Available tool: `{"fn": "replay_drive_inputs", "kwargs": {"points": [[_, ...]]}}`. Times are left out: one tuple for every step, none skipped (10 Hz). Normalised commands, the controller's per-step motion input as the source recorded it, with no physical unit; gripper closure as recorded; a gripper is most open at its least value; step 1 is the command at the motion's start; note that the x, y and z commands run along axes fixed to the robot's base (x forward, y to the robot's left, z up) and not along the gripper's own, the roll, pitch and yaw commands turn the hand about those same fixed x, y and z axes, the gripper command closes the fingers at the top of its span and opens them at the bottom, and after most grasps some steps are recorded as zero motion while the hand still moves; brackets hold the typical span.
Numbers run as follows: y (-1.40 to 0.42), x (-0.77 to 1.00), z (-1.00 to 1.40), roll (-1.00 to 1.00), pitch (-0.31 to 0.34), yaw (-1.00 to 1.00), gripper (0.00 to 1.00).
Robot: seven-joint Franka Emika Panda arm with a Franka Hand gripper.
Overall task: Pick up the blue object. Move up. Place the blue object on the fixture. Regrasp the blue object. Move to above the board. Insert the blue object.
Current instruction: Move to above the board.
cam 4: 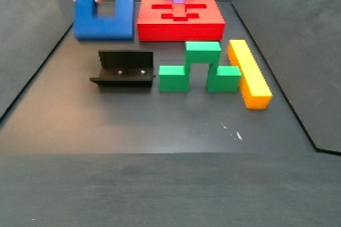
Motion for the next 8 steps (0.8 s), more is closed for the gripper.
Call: {"fn": "replay_drive_inputs", "kwargs": {"points": [[-0.02,0.0,1.4,0.01,-0.008,0.03,1.0],[-0.01,0.0,1.4,0.0,-0.006,0.02,1.0],[0.0,0.01,1.4,-0.01,0.004,0.0,1.0],[-0.02,0.01,0.83,-0.01,0.019,0.0,1.0],[-0.01,0.03,0.3,0.0,0.043,0.0,1.0],[-1.4,-1.39,0.29,-1.0,0.1,-0.06,1.0],[-1.39,-1.4,0.27,-1.0,0.095,-0.06,1.0],[-1.33,-1.4,0.28,-1.0,0.069,-0.05,1.0]]}}
